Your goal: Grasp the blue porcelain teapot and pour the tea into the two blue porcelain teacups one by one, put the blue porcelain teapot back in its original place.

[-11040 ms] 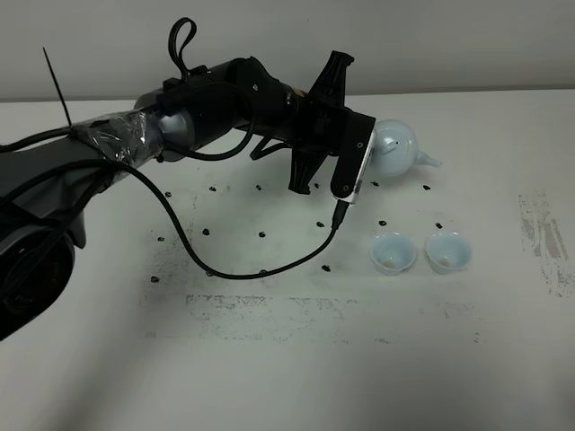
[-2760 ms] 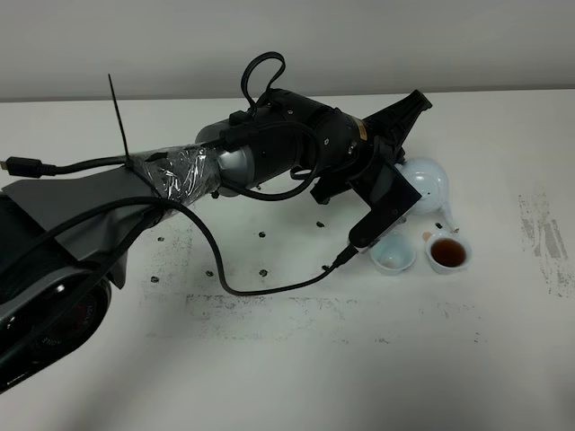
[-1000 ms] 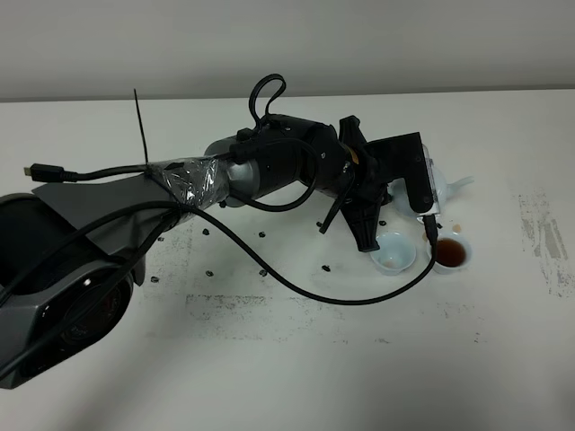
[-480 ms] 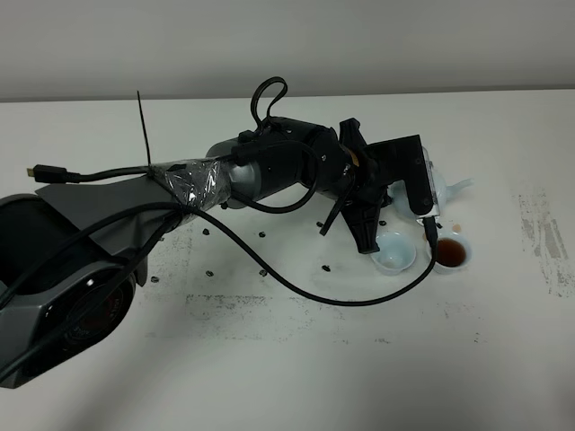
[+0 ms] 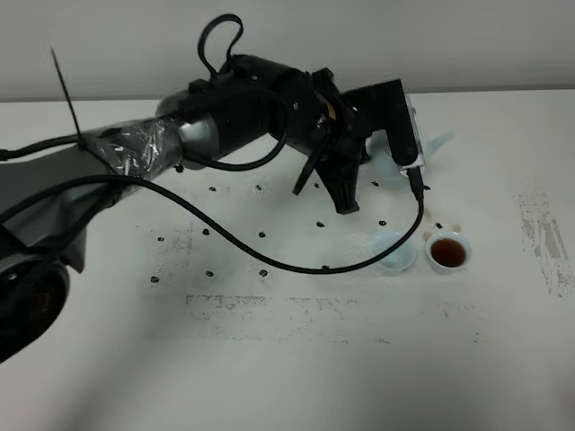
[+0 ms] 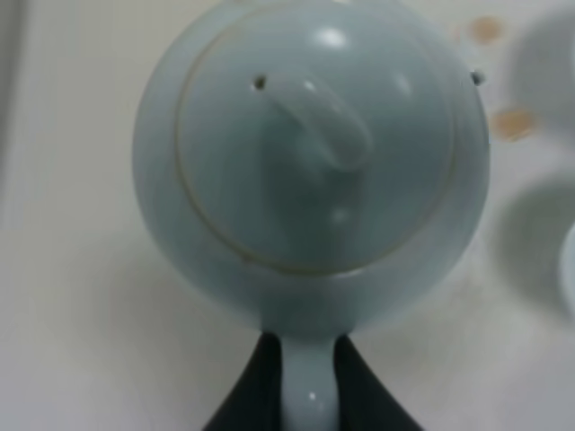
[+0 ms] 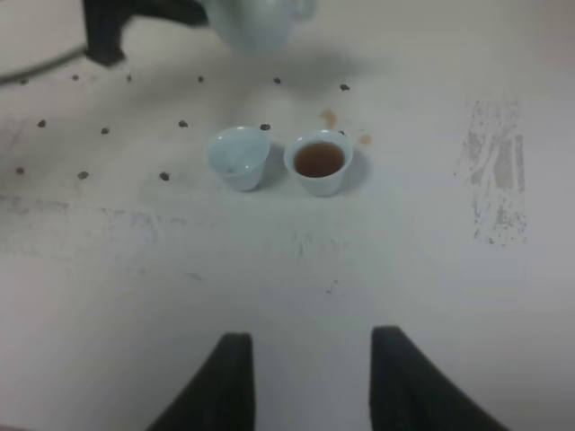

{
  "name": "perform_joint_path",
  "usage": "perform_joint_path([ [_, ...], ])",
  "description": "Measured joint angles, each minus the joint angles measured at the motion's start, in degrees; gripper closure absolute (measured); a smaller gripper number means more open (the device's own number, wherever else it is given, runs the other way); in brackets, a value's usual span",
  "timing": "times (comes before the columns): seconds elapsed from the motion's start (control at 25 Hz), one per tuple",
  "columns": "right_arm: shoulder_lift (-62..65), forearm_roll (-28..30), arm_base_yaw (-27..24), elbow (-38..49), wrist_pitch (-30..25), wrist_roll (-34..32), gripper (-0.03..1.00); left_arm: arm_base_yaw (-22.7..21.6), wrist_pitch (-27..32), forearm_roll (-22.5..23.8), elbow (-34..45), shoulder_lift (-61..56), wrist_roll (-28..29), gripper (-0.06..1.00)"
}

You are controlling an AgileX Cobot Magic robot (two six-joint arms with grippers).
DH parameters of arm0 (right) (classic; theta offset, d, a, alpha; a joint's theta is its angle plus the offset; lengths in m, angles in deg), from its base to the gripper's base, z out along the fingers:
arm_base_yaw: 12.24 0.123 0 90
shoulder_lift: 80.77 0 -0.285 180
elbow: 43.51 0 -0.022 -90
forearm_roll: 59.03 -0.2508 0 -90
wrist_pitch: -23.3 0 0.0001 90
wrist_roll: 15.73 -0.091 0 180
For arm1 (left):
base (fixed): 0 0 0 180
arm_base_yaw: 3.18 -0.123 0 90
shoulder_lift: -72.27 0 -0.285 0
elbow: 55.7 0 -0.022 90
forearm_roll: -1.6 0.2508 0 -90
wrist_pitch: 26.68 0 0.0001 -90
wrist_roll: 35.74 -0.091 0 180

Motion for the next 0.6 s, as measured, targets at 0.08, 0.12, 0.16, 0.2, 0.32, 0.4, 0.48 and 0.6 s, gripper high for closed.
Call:
perform_joint_path([
  [0.08, 0.0, 0.0, 0.0, 0.0, 0.0, 0.0, 0.67, -0.65, 0.18, 2.69, 1.9, -2.39, 2.21, 0.91],
  [0.12, 0.0, -0.02, 0.0, 0.0, 0.0, 0.0, 0.67, -1.06, 0.19, 3.59, 3.39, -3.68, 2.88, 0.91],
  [0.16, 0.0, -0.07, 0.0, 0.0, 0.0, 0.0, 0.67, -1.41, 0.05, 3.99, 5.16, -4.97, 3.17, 0.91],
  [0.2, 0.0, -0.07, 0.0, 0.0, 0.0, 0.0, 0.67, -1.88, -0.19, 4.3, 6.77, -6.21, 3.4, 0.91],
  [0.32, 0.0, -0.07, 0.0, 0.0, 0.0, 0.0, 0.67, -3.29, -2.14, 4.51, 12.91, -9.33, 3.49, 0.91],
  [0.4, 0.0, -0.07, 0.0, 0.0, 0.0, 0.0, 0.67, -3.97, -3.32, 5.32, 16.45, -10.96, 2.33, 0.91],
  [0.48, 0.0, -0.07, 0.0, 0.0, 0.0, 0.0, 0.67, -4.38, -4.09, 6.73, 19.17, -11.77, -0.96, 0.91],
  [0.6, 0.0, -0.07, 0.0, 0.0, 0.0, 0.0, 0.67, -4.5, -4.37, 7.33, 21.52, -11.83, -9.86, 0.91],
])
